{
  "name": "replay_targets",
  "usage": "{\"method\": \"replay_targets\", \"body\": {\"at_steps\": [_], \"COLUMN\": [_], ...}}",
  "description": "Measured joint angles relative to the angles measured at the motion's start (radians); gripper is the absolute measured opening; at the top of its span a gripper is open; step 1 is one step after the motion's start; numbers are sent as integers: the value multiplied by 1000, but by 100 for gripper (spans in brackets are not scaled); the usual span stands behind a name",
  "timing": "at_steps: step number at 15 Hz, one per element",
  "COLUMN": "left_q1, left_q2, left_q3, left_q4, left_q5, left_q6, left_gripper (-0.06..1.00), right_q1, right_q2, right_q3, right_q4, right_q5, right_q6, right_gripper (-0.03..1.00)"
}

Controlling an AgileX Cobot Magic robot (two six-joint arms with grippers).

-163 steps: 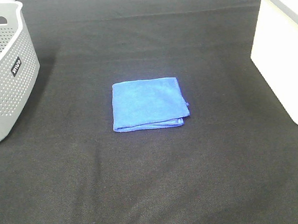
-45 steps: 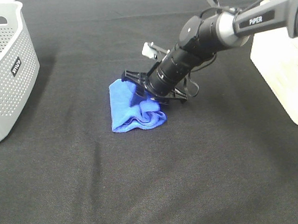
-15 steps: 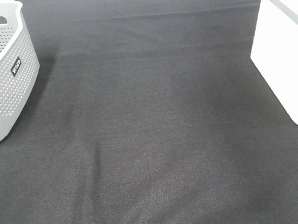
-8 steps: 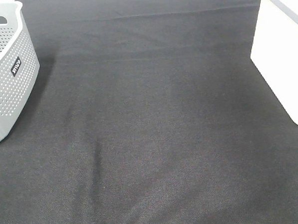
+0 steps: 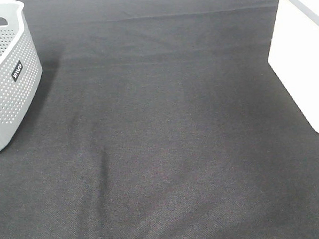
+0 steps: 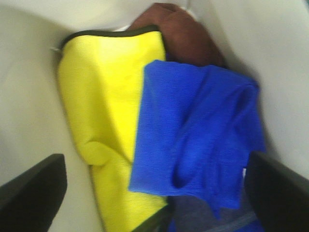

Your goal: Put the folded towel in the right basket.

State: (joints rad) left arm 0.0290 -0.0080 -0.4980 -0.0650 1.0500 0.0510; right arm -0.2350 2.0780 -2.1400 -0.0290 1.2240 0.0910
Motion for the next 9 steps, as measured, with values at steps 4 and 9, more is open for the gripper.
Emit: {"method": "replay_targets", "body": {"at_steps": [4,9], "left_q1": [0,0], "left_q2": [0,0], "left_q3": [0,0], "left_q4": [0,0], "left_q5": [0,0], "left_q6": [0,0], "left_gripper": [97,97], "right_q1": [192,232], "right_q2": [-77,-352], "right_q3": [0,210], "right_q4": [-38,6], "right_q5": [-1,-11], "right_q6": [-1,-37], "right_gripper": [97,97]}}
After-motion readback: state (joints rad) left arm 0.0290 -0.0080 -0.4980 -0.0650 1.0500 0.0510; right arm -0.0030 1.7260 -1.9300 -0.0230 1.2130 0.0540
